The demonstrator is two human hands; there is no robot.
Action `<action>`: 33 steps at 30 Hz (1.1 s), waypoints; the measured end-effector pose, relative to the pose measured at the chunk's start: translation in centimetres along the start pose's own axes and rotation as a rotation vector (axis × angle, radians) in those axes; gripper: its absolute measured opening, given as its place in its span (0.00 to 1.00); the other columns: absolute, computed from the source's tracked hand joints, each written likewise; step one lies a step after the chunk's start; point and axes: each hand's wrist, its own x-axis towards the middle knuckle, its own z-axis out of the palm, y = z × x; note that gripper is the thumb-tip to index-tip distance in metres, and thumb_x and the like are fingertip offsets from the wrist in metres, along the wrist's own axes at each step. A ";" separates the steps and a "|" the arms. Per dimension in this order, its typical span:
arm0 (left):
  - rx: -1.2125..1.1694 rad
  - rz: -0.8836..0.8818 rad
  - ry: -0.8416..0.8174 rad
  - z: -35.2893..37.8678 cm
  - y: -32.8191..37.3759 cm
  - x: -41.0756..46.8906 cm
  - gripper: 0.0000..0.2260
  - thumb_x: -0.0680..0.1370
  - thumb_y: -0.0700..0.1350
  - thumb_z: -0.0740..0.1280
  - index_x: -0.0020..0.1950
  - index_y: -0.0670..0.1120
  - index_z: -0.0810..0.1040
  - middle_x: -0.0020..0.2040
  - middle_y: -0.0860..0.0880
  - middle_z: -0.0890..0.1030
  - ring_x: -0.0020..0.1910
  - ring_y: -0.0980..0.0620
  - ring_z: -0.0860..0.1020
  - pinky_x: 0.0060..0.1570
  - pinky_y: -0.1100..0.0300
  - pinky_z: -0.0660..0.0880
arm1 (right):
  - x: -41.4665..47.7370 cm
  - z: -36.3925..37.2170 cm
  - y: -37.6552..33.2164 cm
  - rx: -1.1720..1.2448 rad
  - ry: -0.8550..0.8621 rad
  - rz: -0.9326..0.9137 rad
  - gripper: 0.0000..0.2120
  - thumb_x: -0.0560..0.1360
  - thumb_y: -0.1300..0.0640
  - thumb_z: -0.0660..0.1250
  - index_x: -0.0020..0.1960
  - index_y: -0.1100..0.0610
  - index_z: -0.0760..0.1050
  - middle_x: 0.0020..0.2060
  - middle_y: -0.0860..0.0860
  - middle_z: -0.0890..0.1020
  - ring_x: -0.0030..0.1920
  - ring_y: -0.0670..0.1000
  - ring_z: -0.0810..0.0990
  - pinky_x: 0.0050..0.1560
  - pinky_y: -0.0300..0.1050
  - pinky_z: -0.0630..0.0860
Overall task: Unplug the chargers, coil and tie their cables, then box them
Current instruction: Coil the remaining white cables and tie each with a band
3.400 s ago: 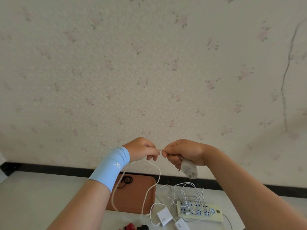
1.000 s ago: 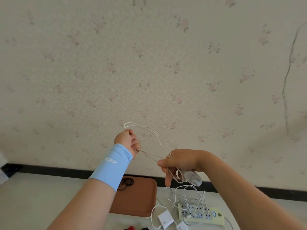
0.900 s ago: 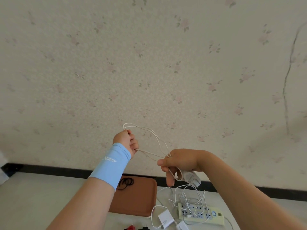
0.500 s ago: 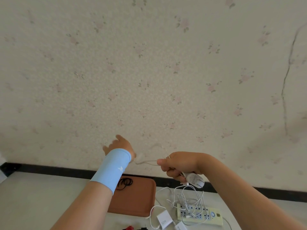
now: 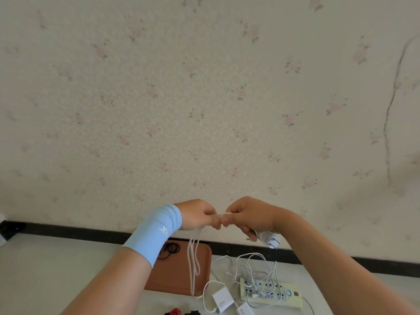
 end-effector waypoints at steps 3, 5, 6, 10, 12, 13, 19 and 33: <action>-0.065 0.022 0.021 -0.2 -0.2 -0.2 0.16 0.81 0.59 0.59 0.49 0.50 0.78 0.41 0.54 0.85 0.44 0.56 0.79 0.52 0.61 0.71 | 0.5 0.0 0.3 0.059 0.062 -0.016 0.11 0.81 0.48 0.66 0.48 0.54 0.82 0.24 0.52 0.74 0.24 0.48 0.75 0.47 0.39 0.76; -0.044 0.012 0.083 -0.3 -0.2 -0.1 0.14 0.81 0.56 0.60 0.47 0.49 0.78 0.39 0.49 0.80 0.38 0.52 0.77 0.48 0.58 0.75 | 0.8 0.2 0.5 0.068 0.045 0.013 0.11 0.81 0.51 0.67 0.49 0.57 0.83 0.28 0.52 0.80 0.28 0.50 0.79 0.45 0.42 0.79; -0.063 0.001 0.083 -0.2 -0.3 -0.1 0.13 0.81 0.55 0.61 0.47 0.49 0.79 0.41 0.48 0.77 0.38 0.50 0.77 0.50 0.56 0.78 | 0.9 0.3 0.5 0.076 0.021 0.033 0.10 0.80 0.52 0.68 0.50 0.57 0.84 0.31 0.53 0.83 0.32 0.51 0.82 0.46 0.43 0.80; -0.132 -0.030 0.019 0.6 -0.6 0.0 0.12 0.79 0.56 0.63 0.43 0.52 0.81 0.37 0.49 0.72 0.35 0.49 0.78 0.55 0.48 0.80 | 1.3 0.9 0.7 0.034 -0.069 0.032 0.08 0.80 0.56 0.67 0.50 0.57 0.84 0.41 0.53 0.87 0.43 0.52 0.86 0.57 0.44 0.78; -0.145 -0.032 0.040 0.6 -0.4 -0.1 0.14 0.80 0.57 0.62 0.45 0.51 0.81 0.34 0.50 0.73 0.33 0.50 0.81 0.57 0.49 0.77 | 1.6 1.3 0.7 0.025 -0.052 0.022 0.09 0.81 0.57 0.64 0.49 0.57 0.83 0.36 0.52 0.85 0.39 0.50 0.83 0.63 0.48 0.76; -0.175 -0.028 0.060 0.5 -0.2 -0.2 0.14 0.80 0.56 0.62 0.47 0.49 0.82 0.33 0.51 0.73 0.33 0.50 0.82 0.56 0.49 0.76 | 1.6 1.3 0.6 0.051 -0.035 0.027 0.11 0.82 0.56 0.63 0.49 0.57 0.82 0.32 0.51 0.80 0.35 0.49 0.79 0.60 0.50 0.78; -0.445 -0.117 0.047 -0.7 -1.1 -0.5 0.14 0.79 0.53 0.68 0.49 0.41 0.80 0.30 0.51 0.73 0.28 0.51 0.76 0.50 0.46 0.82 | 1.4 0.4 -0.3 0.244 0.056 0.079 0.12 0.84 0.56 0.60 0.47 0.58 0.80 0.27 0.47 0.66 0.27 0.46 0.65 0.32 0.43 0.74; -1.134 0.006 0.008 -2.1 -2.7 -1.1 0.07 0.83 0.36 0.58 0.52 0.39 0.75 0.37 0.47 0.76 0.35 0.50 0.78 0.50 0.48 0.82 | 1.9 -0.6 0.2 0.233 0.513 0.171 0.14 0.82 0.57 0.58 0.42 0.56 0.78 0.31 0.50 0.70 0.27 0.47 0.64 0.28 0.42 0.64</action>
